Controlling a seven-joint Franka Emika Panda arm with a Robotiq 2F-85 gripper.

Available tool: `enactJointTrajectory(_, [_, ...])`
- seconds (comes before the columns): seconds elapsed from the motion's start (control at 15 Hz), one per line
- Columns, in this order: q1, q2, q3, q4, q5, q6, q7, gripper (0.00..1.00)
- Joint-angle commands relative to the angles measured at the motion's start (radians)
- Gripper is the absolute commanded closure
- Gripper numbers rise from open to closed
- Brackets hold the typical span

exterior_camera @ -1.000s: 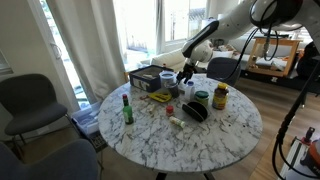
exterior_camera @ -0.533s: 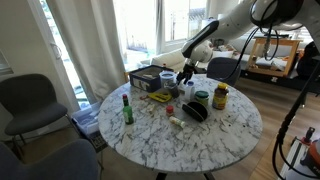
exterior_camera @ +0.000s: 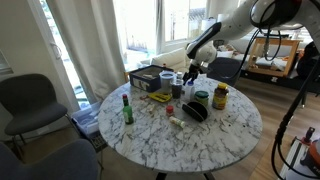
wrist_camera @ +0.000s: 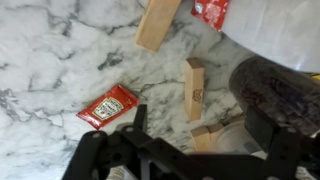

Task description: Move the brown object to the left

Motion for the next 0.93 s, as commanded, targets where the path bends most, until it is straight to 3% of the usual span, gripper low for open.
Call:
enactJointTrajectory(0.0, [-0.018,0.016,0.004,0.013,-0.002,-0.011,-0.028,0.00])
enactJointTrajectory(0.4, [-0.063,0.071,0.052,0.035,0.052,-0.016,-0.120,0.00])
enactJointTrajectory(0.87, [-0.054,0.132,0.047,0.065,0.043,0.002,-0.099,0.00])
